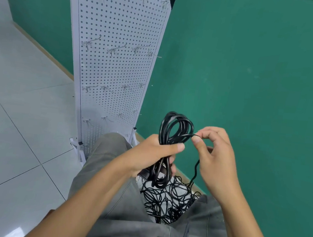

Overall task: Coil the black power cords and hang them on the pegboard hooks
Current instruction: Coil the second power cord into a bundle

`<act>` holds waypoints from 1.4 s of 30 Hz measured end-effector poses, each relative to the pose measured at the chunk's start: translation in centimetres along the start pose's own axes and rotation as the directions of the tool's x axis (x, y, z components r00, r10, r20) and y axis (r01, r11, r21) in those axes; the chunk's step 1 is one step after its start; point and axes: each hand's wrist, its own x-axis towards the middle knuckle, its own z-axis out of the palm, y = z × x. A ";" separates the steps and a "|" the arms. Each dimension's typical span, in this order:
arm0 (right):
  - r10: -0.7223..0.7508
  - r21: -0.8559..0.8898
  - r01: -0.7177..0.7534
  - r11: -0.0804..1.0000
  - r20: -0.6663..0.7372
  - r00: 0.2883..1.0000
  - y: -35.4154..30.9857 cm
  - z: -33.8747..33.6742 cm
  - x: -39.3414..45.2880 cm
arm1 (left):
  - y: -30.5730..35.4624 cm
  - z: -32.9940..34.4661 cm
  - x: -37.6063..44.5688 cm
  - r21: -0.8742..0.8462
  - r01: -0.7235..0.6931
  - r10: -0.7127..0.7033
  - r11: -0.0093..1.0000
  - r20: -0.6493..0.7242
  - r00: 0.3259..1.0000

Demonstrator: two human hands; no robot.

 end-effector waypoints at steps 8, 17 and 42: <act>0.196 0.279 -0.269 0.922 0.263 0.945 2.9 2.4 -1.9 | 1.8 -1.4 -0.8 -0.192 -0.049 0.032 0.980 -0.088 0.996; 0.327 0.621 -0.329 0.712 0.121 0.937 0.7 1.7 -2.5 | 0.9 -1.0 0.0 -0.238 -0.046 0.014 0.970 -0.136 0.991; 0.349 0.638 -0.473 0.608 0.319 0.881 -4.8 0.4 2.5 | 1.4 0.1 -0.8 -0.271 -0.148 0.152 0.951 -0.005 0.988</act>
